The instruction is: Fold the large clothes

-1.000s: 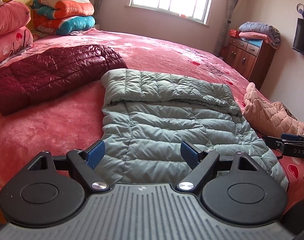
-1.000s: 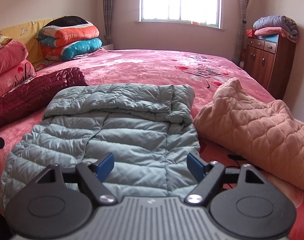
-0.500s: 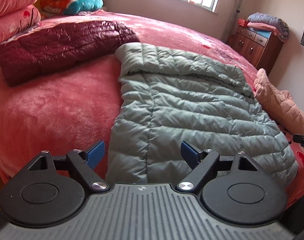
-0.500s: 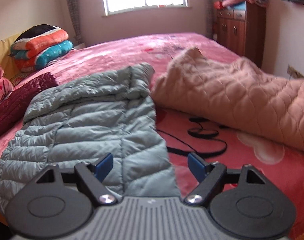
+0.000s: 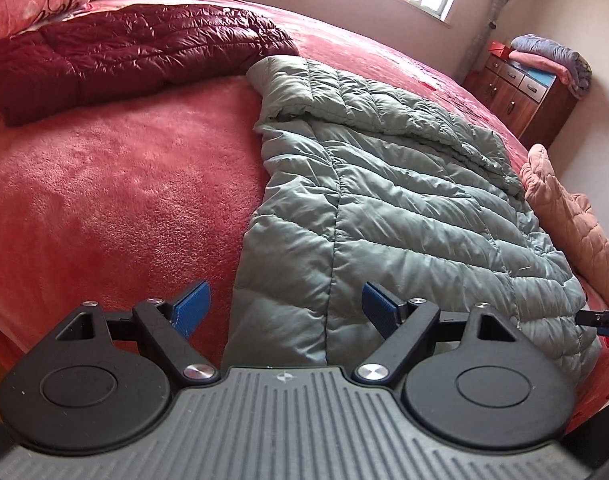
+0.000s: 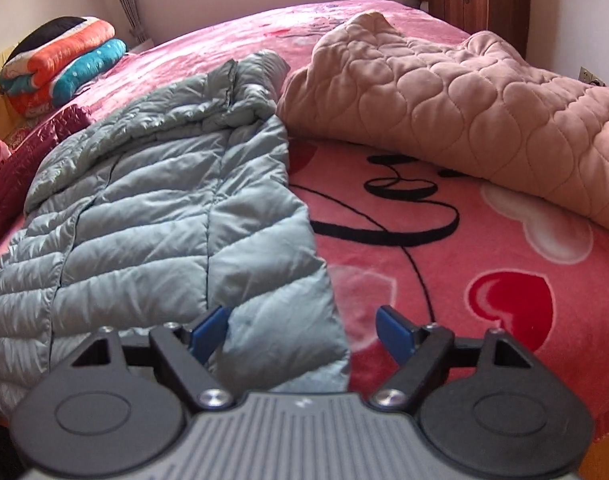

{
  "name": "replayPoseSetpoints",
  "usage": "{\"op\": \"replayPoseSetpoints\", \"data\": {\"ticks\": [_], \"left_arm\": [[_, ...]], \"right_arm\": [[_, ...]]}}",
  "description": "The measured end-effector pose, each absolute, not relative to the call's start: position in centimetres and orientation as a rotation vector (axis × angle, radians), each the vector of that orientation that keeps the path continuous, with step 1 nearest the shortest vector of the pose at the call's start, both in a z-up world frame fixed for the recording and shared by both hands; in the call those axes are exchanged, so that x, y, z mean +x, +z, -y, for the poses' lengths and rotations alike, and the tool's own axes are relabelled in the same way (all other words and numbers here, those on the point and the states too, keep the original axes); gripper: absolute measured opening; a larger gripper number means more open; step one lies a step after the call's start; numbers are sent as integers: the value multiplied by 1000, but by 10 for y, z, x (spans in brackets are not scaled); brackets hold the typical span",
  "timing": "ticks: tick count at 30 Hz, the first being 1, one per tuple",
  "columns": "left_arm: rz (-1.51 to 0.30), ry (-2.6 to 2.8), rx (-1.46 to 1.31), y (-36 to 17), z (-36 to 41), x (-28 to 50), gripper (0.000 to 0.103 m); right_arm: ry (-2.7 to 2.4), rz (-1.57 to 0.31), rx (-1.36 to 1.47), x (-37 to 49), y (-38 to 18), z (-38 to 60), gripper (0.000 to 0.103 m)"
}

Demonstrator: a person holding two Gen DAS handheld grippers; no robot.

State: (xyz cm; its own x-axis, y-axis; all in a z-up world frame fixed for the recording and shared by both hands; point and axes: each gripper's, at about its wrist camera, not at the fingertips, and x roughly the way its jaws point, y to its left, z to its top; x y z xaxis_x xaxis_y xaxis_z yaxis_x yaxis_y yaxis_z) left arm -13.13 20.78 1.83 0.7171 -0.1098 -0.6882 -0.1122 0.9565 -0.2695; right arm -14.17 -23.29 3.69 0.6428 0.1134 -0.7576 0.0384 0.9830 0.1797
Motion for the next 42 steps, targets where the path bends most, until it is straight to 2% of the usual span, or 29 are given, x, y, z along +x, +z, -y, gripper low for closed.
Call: {"op": "replayPoseSetpoints", "data": {"ticks": [4, 14, 21, 24, 26, 29, 32, 34, 36, 38, 40, 42], "left_arm": [[-801, 0, -310, 14, -210, -129, 102], [-832, -39, -335, 6, -210, -125, 102], [-859, -80, -342, 3, -205, -125, 101], [-866, -109, -342, 4, -202, -126, 97], [-868, -125, -336, 4, -198, -127, 92], [-866, -144, -325, 4, -197, -129, 78], [-862, -156, -320, 5, -197, -129, 61], [-857, -166, -323, 6, -196, -130, 41], [-854, -176, -334, 6, -196, -130, 35], [-850, -189, -352, 7, -196, -131, 26], [-844, -204, -365, 8, -195, -130, 16], [-842, -211, -375, 9, -195, -130, 14]], "right_arm": [[52, -909, 188, -137, 32, 232, 89], [136, -926, 193, -138, 30, 226, 88], [176, -932, 200, -140, 32, 225, 74], [188, -938, 202, -140, 32, 225, 67], [200, -942, 202, -141, 32, 225, 62], [209, -944, 192, -141, 32, 222, 47], [215, -947, 176, -141, 32, 219, 39], [218, -949, 168, -141, 31, 218, 33], [224, -947, 175, -141, 32, 217, 19], [237, -942, 192, -141, 33, 218, 11], [248, -934, 210, -141, 34, 218, 7], [265, -922, 230, -142, 37, 217, 5]]}}
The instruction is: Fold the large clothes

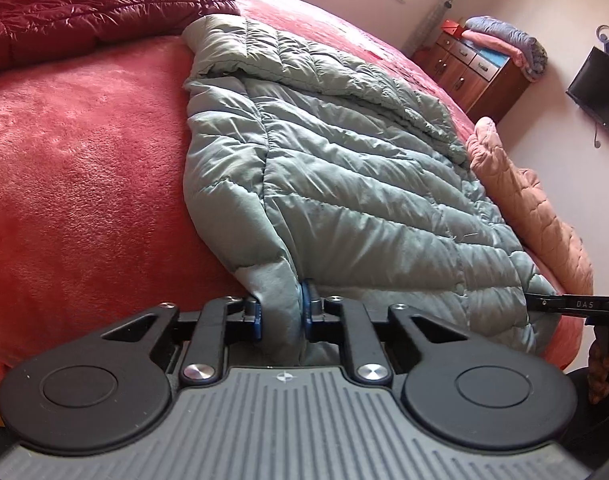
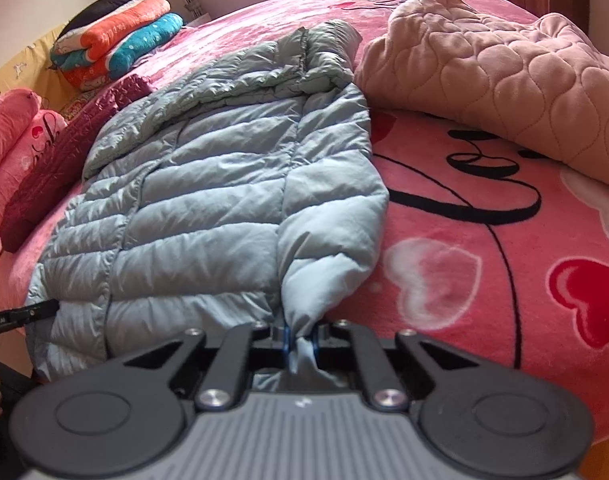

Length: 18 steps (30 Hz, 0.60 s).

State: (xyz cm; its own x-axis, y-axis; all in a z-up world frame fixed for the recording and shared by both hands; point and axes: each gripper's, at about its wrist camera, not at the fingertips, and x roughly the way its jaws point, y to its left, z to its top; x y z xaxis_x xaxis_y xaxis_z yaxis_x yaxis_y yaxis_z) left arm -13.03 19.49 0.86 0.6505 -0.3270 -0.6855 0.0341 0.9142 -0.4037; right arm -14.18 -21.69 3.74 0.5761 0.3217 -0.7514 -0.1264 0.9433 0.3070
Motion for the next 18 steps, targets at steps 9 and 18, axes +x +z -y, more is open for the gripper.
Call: {"op": "replayPoseSetpoints", "data": {"ticks": [9, 18], "left_arm": [[-804, -227, -497, 13, -210, -136, 8], [-714, -286, -549, 35, -219, -154, 4]], "right_arm": [[343, -866, 454, -147, 47, 230, 4], [449, -846, 654, -165, 53, 235, 4]]}}
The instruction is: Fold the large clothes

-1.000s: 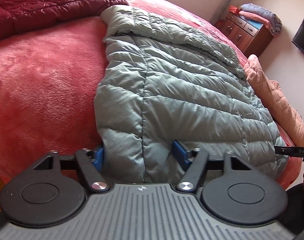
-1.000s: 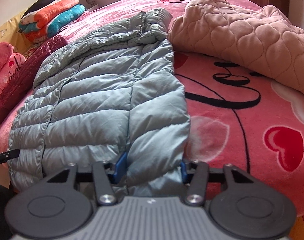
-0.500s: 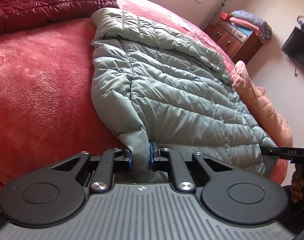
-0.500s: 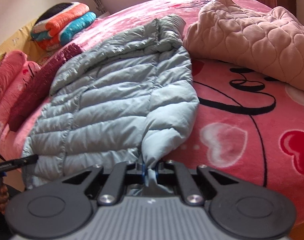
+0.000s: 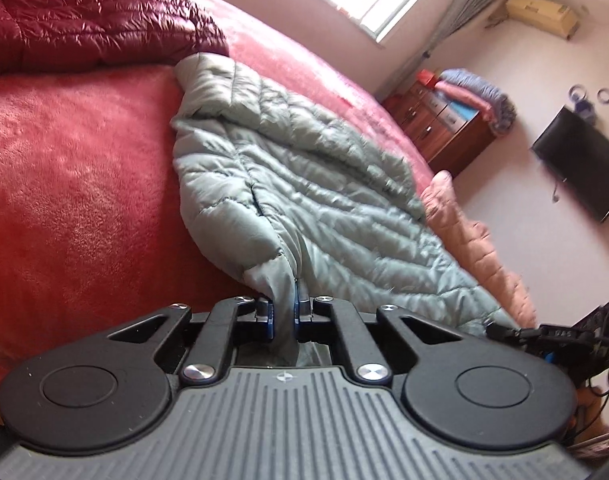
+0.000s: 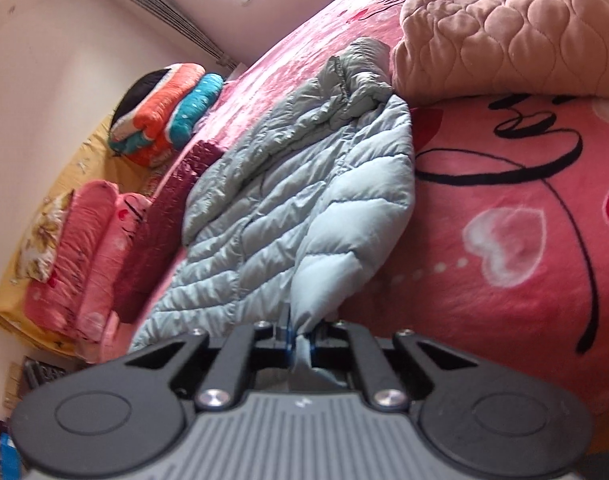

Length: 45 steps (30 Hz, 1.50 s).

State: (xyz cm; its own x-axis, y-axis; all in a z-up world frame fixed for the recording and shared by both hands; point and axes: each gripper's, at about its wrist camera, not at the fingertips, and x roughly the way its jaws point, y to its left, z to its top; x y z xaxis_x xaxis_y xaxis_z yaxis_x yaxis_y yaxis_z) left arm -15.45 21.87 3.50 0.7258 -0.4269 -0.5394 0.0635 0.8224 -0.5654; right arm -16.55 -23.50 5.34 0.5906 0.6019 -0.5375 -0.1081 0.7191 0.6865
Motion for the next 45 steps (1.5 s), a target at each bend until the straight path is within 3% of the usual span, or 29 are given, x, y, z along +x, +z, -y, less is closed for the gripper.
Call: {"op": "replayPoseSetpoints", "data": {"ticks": [21, 35, 45], "left_arm": [[-516, -384, -551, 100, -232, -215, 4], [-424, -293, -588, 121, -236, -115, 5], [-439, -131, -676, 85, -248, -36, 7]], "right_arm": [[688, -767, 961, -209, 76, 243, 4], [626, -610, 1115, -120, 98, 255, 4], [462, -573, 1224, -38, 66, 268, 4]]}}
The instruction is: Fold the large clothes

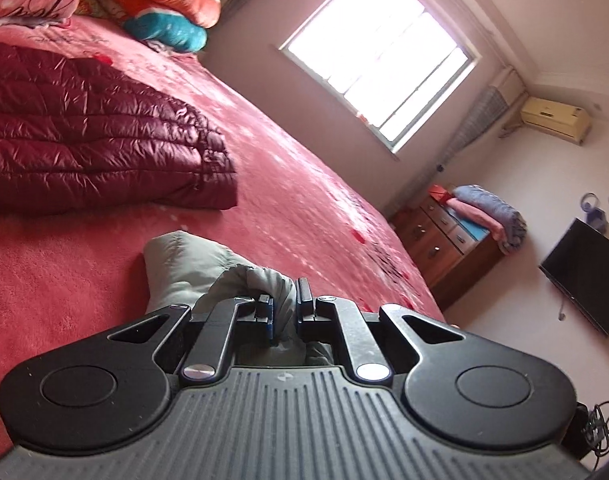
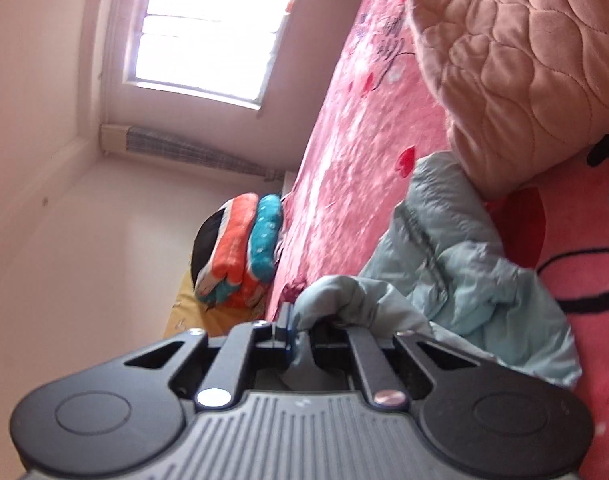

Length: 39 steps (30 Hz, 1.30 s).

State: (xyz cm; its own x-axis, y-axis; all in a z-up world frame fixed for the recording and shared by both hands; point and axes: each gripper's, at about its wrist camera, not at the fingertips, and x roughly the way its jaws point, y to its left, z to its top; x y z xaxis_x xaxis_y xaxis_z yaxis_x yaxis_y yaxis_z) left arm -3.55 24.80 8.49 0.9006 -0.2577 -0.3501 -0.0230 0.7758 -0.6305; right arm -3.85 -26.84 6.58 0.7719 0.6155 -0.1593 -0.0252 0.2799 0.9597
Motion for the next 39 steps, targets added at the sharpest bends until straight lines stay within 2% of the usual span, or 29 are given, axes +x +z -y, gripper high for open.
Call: {"op": "replayPoseSetpoints", "data": {"ticks": [8, 11, 13, 14, 15, 16, 18, 20, 25, 30, 35, 39], "left_arm": [[-480, -70, -672, 67, -243, 4, 10], [-484, -65, -689, 66, -248, 5, 20], [-481, -72, -689, 65, -247, 6, 33], [-480, -73, -683, 66, -246, 6, 37], [-476, -74, -674, 64, -242, 8, 47], [-464, -77, -667, 65, -243, 9, 54], [-439, -78, -650, 68, -243, 10, 60], [-414, -81, -632, 74, -243, 11, 66], [-315, -59, -612, 85, -250, 5, 94], [-254, -20, -608, 92, -263, 2, 97], [-253, -67, -513, 98, -251, 1, 98], [-292, -169, -377, 101, -222, 8, 97]], "right_arm": [[399, -587, 1250, 10, 43, 263, 5], [376, -596, 1254, 26, 34, 261, 9], [364, -598, 1254, 31, 30, 260, 13], [360, -597, 1251, 34, 28, 260, 20], [357, -592, 1246, 35, 27, 260, 31], [356, -586, 1240, 35, 27, 259, 37], [362, -572, 1220, 35, 31, 257, 50], [364, -560, 1181, 36, 38, 253, 60], [366, -496, 1083, 34, 58, 246, 79], [340, -422, 1002, 38, 81, 241, 87], [324, -334, 920, 33, 100, 235, 91], [341, -358, 755, 26, 108, 208, 91]]}}
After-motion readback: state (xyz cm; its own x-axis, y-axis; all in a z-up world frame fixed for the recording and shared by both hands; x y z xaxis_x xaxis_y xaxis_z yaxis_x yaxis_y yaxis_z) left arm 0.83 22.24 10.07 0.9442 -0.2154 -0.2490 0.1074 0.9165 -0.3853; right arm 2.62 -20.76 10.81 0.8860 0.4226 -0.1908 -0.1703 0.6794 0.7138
